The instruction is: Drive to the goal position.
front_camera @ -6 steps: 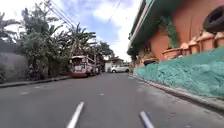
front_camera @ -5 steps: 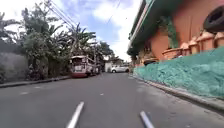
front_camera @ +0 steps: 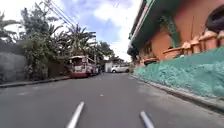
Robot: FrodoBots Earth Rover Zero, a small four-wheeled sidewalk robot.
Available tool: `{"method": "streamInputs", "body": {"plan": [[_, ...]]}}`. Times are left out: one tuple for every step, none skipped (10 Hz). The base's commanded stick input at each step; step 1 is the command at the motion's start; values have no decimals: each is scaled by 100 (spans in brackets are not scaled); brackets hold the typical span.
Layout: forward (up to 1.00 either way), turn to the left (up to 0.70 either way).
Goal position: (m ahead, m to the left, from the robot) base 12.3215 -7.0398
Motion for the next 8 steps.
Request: {"method": "streamInputs", "body": {"plan": [[70,-35],[70,-35],[70,-13],[70,0],[70,0],[70,0],[70,0],[70,0]]}}
